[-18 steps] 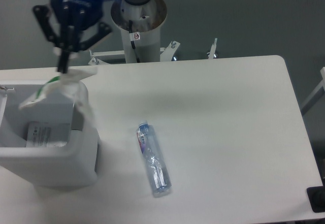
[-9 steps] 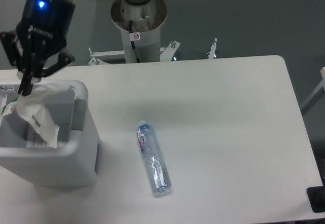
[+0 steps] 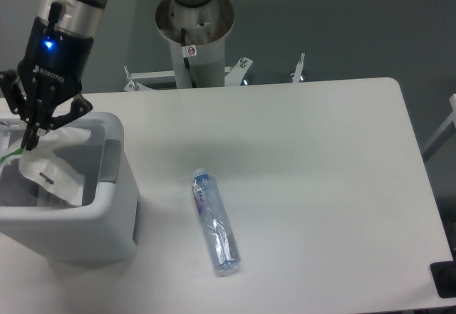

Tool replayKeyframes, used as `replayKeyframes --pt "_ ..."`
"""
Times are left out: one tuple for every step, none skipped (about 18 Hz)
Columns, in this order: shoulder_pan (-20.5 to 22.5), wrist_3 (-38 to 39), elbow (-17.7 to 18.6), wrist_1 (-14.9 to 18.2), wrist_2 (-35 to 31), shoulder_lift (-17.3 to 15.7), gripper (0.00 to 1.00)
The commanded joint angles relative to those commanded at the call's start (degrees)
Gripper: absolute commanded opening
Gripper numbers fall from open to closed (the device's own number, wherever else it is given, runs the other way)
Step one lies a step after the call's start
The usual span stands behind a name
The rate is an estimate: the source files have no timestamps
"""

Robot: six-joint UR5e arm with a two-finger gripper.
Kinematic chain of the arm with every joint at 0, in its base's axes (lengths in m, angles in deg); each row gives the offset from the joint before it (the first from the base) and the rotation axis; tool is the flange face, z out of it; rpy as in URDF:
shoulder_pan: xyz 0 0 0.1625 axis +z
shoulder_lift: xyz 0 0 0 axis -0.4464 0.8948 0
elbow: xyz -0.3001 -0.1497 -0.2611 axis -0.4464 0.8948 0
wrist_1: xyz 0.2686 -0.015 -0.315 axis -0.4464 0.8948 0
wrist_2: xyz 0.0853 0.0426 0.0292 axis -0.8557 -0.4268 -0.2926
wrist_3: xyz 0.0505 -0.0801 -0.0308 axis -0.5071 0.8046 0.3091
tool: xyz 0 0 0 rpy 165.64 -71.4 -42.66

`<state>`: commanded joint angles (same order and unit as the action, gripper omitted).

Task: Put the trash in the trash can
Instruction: 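Open the gripper to drop the bag and rise from the bin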

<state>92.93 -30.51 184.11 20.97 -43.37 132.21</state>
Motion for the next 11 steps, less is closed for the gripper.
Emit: replayKeyframes --pt "0.0 -0.1 0.3 -0.1 0.0 0.2 0.24" --pt "0.0 -0.1 0.0 -0.1 -0.1 0.2 0.41" --pt "0.0 0.0 -0.1 0.0 -0.1 0.0 0.63" --pt "0.1 0.9 -0.5 0.2 -0.3 -0.3 1.0" --pt "0.1 1.6 -0.4 0.2 -0.5 -0.9 1.0" --pt "0.2 2.1 -0.2 0.2 -0.8 -1.8 1.0" --pt "0.3 2.3 0.0 0.2 -0.8 -2.6 1.0" --pt "0.3 2.1 -0.1 0.2 -0.9 -3.0 1.0" --pt "0.8 2.4 0.0 0.2 -0.9 -3.0 1.0" --pt "2.1 3.0 -0.1 0.2 -1.1 -2.9 1.0" --pt "4.8 3.9 -0.1 0.2 -1.1 -3.2 1.0"
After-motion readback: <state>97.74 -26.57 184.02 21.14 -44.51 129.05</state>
